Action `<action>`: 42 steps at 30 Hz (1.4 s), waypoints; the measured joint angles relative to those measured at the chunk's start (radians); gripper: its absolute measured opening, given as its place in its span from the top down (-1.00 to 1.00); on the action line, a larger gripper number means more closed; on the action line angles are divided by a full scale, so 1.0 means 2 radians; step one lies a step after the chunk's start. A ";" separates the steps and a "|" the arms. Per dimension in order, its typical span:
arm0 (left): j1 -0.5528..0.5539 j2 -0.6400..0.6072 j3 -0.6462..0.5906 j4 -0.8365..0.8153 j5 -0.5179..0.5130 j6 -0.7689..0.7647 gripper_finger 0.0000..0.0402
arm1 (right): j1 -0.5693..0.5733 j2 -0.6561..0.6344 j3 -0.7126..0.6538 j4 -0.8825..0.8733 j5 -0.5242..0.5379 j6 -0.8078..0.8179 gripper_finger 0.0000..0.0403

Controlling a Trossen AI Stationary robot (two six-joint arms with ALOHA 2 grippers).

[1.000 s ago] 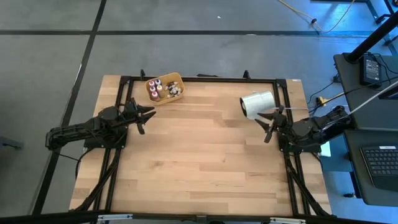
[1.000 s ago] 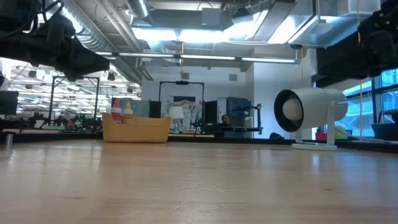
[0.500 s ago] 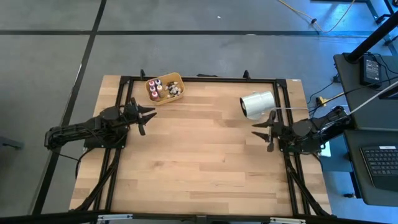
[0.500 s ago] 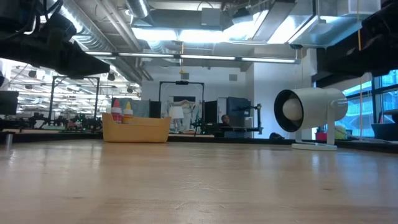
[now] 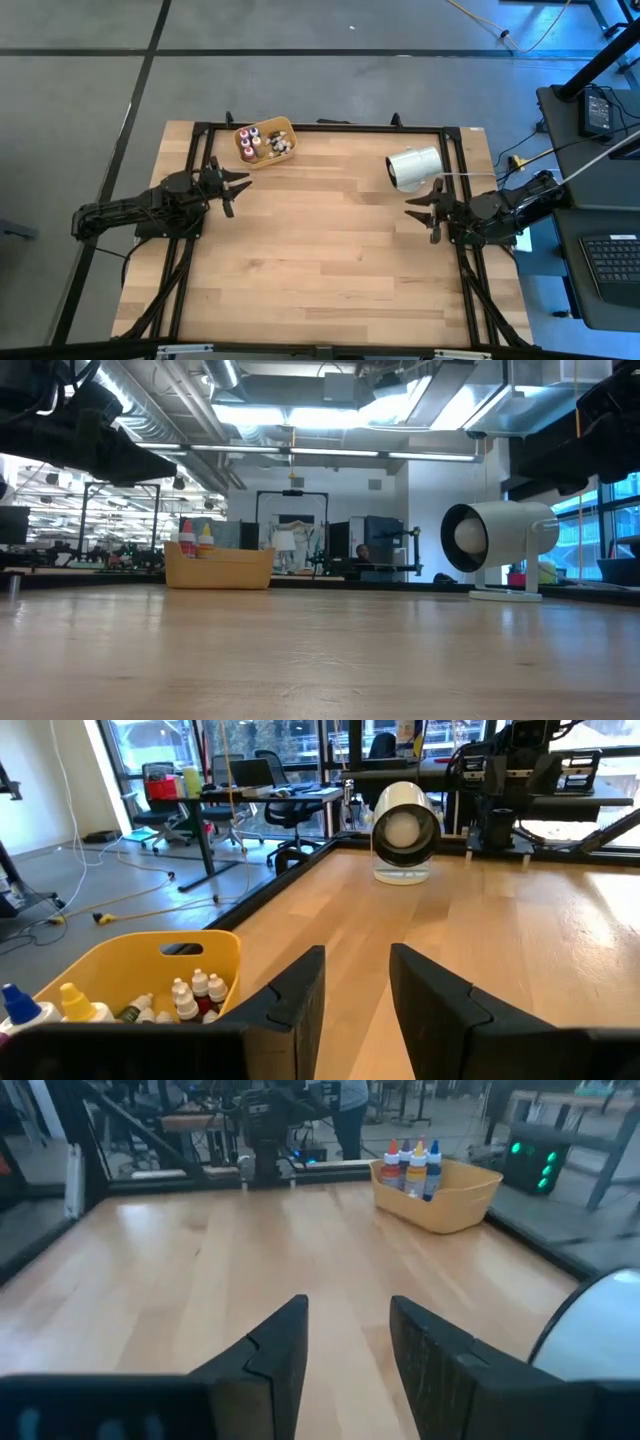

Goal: Pick & Place food coloring
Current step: Return to Home Position

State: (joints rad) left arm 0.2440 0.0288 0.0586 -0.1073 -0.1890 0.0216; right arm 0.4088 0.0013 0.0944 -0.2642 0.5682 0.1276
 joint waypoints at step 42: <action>0.000 0.000 0.000 0.000 0.000 0.000 0.44 | 0.000 0.000 0.000 -0.001 -0.172 -0.107 0.28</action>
State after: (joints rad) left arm 0.2440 0.0288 0.0586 -0.1078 -0.1890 0.0219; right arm 0.4091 0.0017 0.0948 -0.2668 0.2241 -0.0864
